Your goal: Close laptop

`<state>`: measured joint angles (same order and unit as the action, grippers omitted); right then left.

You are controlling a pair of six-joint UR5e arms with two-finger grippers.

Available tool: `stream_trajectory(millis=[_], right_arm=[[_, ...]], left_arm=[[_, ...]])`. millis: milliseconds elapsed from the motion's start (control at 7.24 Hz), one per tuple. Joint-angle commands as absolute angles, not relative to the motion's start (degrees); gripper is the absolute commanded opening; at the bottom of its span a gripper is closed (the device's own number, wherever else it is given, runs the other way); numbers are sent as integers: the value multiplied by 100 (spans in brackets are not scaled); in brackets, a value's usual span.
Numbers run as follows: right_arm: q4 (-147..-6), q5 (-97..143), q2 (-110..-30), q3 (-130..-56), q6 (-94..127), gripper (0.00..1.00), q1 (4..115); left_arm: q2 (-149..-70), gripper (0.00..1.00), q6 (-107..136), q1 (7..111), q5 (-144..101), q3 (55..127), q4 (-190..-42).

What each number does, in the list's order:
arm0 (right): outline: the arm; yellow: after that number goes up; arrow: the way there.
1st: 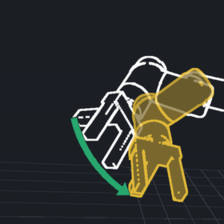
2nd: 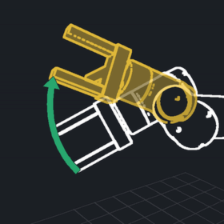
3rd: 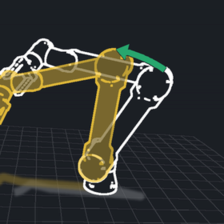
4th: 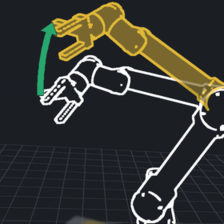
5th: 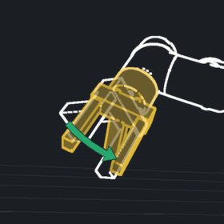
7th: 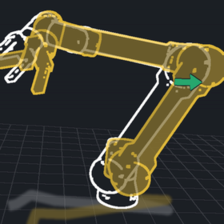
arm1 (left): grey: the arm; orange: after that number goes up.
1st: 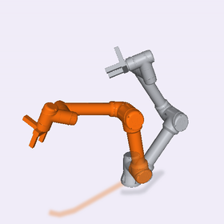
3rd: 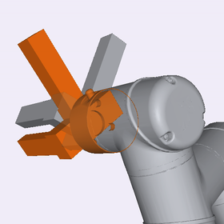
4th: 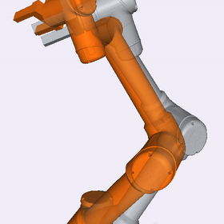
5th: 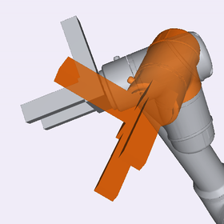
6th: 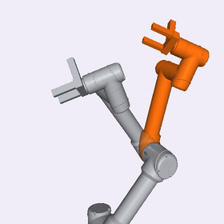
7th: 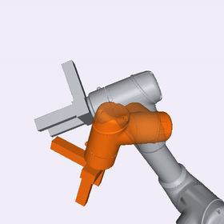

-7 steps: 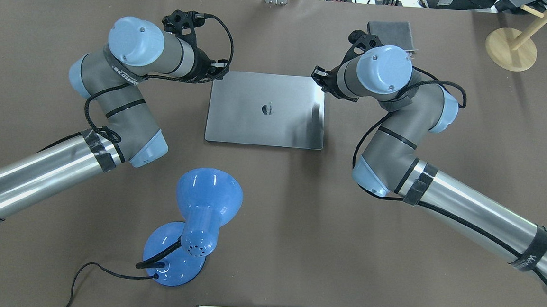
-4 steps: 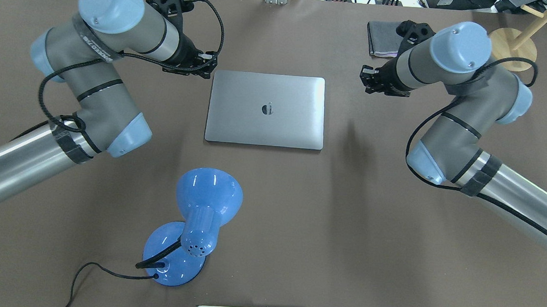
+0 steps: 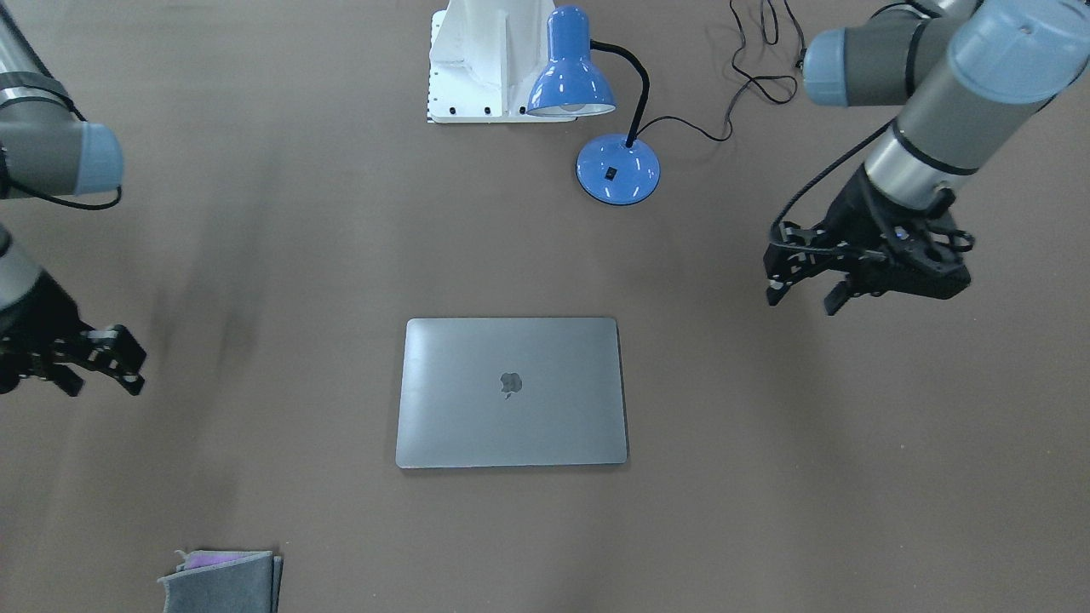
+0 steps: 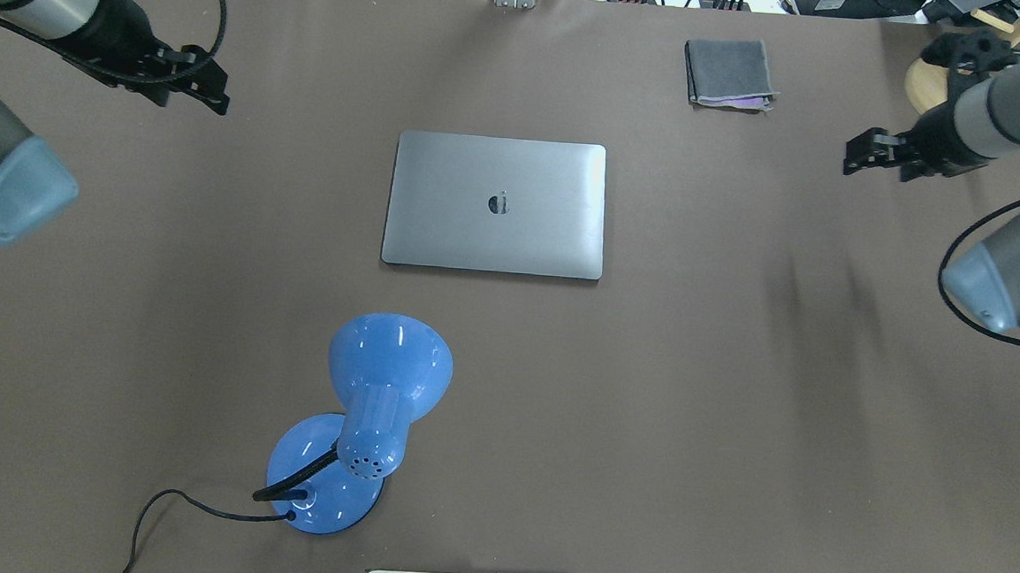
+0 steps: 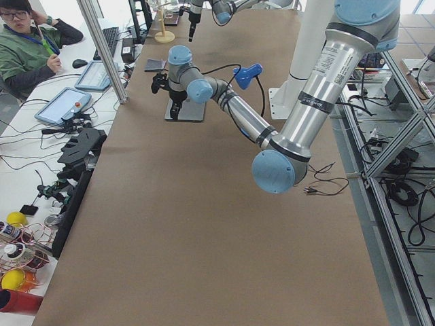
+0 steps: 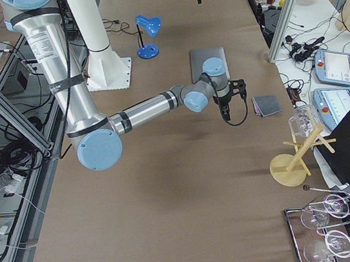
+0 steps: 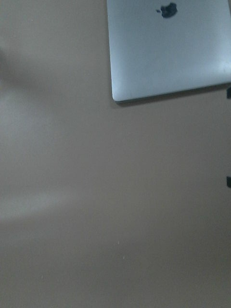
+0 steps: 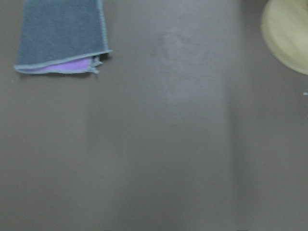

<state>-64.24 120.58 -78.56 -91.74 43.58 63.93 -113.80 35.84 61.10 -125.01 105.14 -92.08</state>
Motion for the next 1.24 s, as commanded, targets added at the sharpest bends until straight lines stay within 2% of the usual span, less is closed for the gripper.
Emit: stream_trajectory(millis=[0, 415, 691, 1106], right_arm=[[-6451, 12453, -8864, -9264, 2356, 100, 7475], [-8465, 13023, -8992, -9395, -80, 100, 8882], [-9784, 12991, -9061, -10042, -351, 100, 9228], [-9870, 12911, -9720, -10116, -492, 100, 9220]], left_arm=[[-10858, 99, 1180, 6966, -12542, 10617, -8230], [-9900, 99, -233, 7942, -12594, 10495, -8226], [-9582, 99, -2038, 8541, -13522, 9602, -8227], [-9027, 99, -2127, 8919, -13491, 9484, -8568]])
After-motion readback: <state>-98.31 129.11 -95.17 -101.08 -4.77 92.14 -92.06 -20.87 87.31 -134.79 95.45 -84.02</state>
